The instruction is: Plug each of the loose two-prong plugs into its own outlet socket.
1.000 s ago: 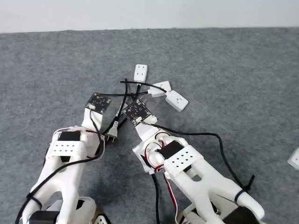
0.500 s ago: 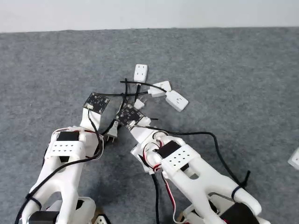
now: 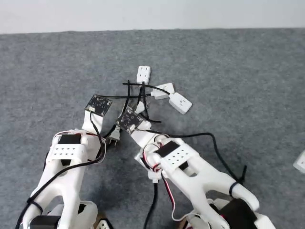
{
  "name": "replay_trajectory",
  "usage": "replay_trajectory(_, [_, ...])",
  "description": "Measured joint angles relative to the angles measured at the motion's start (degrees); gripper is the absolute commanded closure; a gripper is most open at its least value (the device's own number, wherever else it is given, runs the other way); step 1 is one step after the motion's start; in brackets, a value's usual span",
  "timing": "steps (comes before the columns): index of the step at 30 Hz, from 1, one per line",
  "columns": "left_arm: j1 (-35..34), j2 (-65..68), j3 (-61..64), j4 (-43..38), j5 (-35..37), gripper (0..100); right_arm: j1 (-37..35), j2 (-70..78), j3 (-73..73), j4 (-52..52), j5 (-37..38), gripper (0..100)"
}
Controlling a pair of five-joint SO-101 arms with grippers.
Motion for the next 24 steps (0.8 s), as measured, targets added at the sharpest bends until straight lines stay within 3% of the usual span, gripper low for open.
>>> replay_trajectory(10, [0.0, 0.0, 0.0, 0.0, -0.4, 99, 0.0, -4.6, -3.3, 7.2, 0.0, 71.5])
replay_trajectory(17, [0.0, 0.0, 0.0, 0.0, -1.3, 99, 2.6, -5.4, -3.3, 6.8, -0.4, 71.5])
replay_trajectory(21, [0.0, 0.0, 0.0, 0.0, -1.4, 99, 5.0, -3.0, -7.0, 7.6, -6.2, 71.6])
replay_trajectory(24, [0.0, 0.0, 0.0, 0.0, -1.4, 99, 5.2, -0.4, -12.7, 11.6, -11.2, 78.6])
